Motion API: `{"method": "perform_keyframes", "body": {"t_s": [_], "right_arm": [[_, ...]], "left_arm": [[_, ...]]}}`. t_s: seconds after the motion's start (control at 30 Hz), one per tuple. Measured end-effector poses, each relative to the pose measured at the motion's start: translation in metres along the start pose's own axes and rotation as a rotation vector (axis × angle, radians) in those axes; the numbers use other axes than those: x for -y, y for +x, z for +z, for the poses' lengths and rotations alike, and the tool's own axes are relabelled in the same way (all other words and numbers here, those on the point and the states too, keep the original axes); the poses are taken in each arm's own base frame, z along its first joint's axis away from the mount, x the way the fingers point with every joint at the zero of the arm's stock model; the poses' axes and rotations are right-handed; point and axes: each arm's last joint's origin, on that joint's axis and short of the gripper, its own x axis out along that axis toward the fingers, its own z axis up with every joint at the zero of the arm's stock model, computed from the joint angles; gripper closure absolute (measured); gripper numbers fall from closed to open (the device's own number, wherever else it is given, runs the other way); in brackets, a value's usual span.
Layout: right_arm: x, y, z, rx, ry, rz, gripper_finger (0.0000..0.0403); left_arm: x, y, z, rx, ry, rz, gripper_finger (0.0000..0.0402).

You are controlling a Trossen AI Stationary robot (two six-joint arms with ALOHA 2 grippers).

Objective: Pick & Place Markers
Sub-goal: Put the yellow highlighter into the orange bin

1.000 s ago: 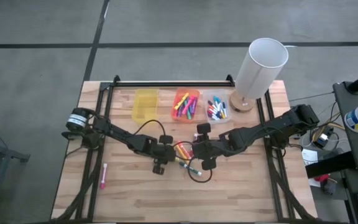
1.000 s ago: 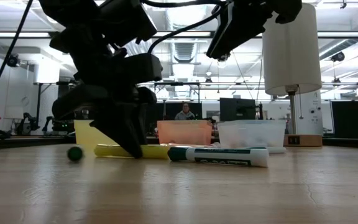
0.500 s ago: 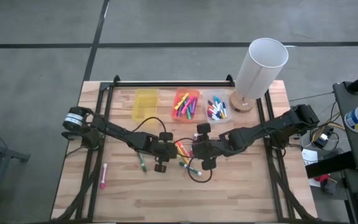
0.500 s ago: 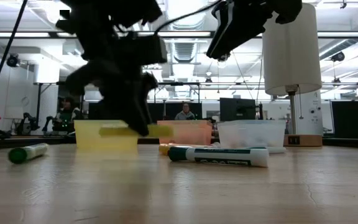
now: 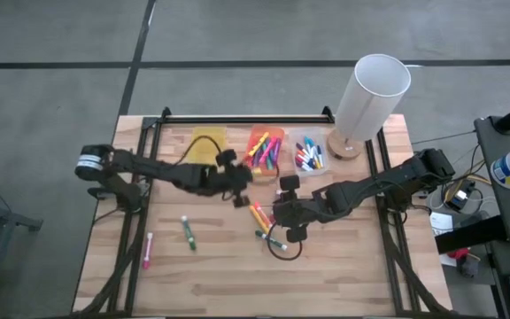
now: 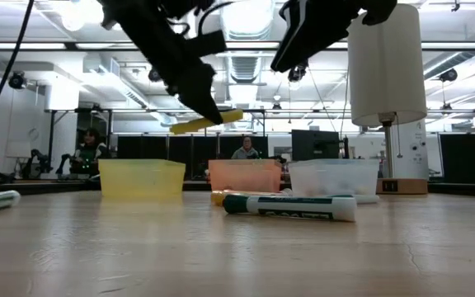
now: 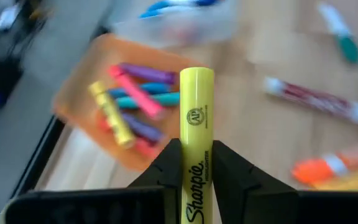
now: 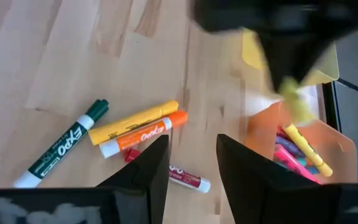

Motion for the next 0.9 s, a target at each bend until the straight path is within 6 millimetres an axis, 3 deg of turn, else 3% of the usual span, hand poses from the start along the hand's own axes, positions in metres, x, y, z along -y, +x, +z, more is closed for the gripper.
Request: {"method": "perform_keyframes", "body": {"t_s": [0.17,0.53,0.9], "right_arm": [[0.0,0.0,0.0,0.0,0.003,0.001,0.0275],[0.0,0.0,0.0,0.0,0.0,0.0,0.0275],[0.0,0.0,0.0,0.0,-0.001,0.004,0.0275]], "left_arm": [[-0.032,0.015,0.007,0.049,-0.258,0.062,0.0347],[-0.089,0.042,0.027,0.309,-0.581,-0.09,0.0346],[-0.11,0.095,0.003,0.246,-0.716,-0.112,0.0346]]}}
